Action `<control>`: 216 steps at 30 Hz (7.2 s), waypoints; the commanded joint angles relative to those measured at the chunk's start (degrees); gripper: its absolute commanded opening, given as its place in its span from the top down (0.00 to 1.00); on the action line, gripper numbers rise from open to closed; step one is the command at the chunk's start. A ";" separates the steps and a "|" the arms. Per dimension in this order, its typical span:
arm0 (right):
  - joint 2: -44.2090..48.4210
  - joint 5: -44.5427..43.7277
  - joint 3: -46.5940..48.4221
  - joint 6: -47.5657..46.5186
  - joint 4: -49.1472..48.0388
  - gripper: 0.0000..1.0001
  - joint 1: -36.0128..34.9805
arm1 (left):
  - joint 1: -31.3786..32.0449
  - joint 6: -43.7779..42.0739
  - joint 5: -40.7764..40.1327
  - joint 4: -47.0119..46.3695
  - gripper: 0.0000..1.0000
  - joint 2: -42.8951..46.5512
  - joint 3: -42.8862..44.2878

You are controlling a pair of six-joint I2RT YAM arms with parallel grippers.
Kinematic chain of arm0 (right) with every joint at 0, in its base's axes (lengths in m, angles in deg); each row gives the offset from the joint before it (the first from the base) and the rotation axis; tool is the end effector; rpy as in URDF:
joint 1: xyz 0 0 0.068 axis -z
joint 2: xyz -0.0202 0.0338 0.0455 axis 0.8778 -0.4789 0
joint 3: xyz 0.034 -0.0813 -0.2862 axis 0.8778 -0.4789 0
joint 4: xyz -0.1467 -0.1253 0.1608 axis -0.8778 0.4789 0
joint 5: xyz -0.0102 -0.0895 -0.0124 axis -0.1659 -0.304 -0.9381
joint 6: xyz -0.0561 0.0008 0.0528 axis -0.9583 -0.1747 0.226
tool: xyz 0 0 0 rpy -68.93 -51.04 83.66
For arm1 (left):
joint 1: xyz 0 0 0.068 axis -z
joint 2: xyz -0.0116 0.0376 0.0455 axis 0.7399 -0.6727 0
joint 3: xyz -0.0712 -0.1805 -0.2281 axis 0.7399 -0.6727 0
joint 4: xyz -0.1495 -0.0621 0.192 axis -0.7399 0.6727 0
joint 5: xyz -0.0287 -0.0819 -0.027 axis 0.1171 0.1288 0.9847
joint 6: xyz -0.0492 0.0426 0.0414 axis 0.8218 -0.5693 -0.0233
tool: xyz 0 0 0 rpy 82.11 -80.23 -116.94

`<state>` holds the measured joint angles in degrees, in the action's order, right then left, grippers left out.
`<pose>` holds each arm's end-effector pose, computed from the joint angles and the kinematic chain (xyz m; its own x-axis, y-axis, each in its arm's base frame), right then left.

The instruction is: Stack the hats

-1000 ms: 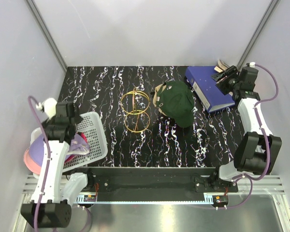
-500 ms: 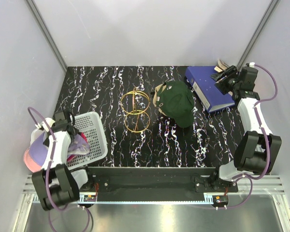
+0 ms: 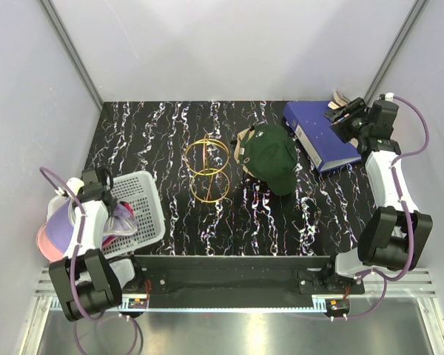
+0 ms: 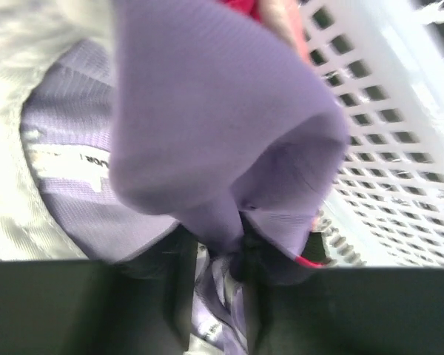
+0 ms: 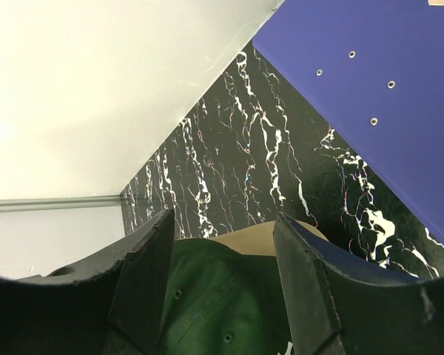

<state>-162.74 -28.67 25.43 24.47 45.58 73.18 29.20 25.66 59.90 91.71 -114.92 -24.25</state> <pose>0.3509 -0.0498 0.3540 -0.3577 0.7613 -0.5409 0.1893 0.6262 0.7563 0.1736 0.0847 0.2070 -0.2494 -0.7763 -0.5790 -0.9191 0.3780 -0.1109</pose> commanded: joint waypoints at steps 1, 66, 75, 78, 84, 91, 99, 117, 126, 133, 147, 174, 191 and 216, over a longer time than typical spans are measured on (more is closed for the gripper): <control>2.16 -0.80 3.63 -0.62 -0.31 0.36 0.25 | -0.20 -2.29 4.91 -0.86 1.00 4.79 6.81; -10.14 41.12 4.16 61.95 -98.05 0.18 -21.19 | 46.47 28.64 91.50 -66.78 1.00 -41.44 100.34; -10.32 38.93 2.67 64.85 -99.54 0.17 -23.48 | 46.39 26.36 91.23 -66.08 1.00 -41.17 100.34; -9.27 38.05 1.27 65.46 -99.63 0.19 -24.01 | 45.77 26.00 91.06 -66.34 1.00 -41.00 100.25; -6.90 35.86 0.82 67.75 -99.63 0.38 -24.18 | 42.18 26.00 91.06 -68.79 1.00 -37.93 94.20; -5.66 33.21 2.05 68.72 -99.63 0.54 -24.18 | 39.53 26.35 91.06 -71.79 1.00 -35.28 85.93; -5.49 33.74 3.89 69.25 -99.54 0.62 -24.27 | 38.30 26.00 89.22 -72.58 1.00 -35.55 83.91; -5.49 31.19 -0.14 65.22 -93.05 1.00 -24.54 | 25.74 12.14 87.54 -58.01 1.00 -26.50 54.74; 2.59 26.45 -7.96 46.14 -58.95 1.00 -24.62 | 20.99 -11.25 83.42 -25.41 1.00 -23.42 47.34; 6.46 18.02 -12.09 39.64 -42.34 1.00 -27.17 | 17.12 -14.95 83.94 -19.06 1.00 -24.56 45.23; 8.05 4.04 -14.29 35.76 -29.23 1.00 -31.21 | 13.69 -19.78 73.75 -9.83 0.17 -29.49 50.15; 17.01 -14.42 -12.46 28.14 -0.34 1.00 -42.55 | 29.68 -18.38 59.42 -11.06 0.10 -27.11 47.87; 21.14 -20.31 -3.57 14.59 10.32 0.44 -42.64 | 33.20 -19.70 55.73 -9.39 0.11 -32.38 51.47; 5.77 -5.55 9.17 -13.46 12.43 0.43 -47.82 | 34.70 -22.69 45.81 -7.81 0.03 -30.54 59.64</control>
<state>-154.96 -36.41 30.78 15.64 58.13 27.06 63.80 5.38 110.89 84.54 -147.92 31.33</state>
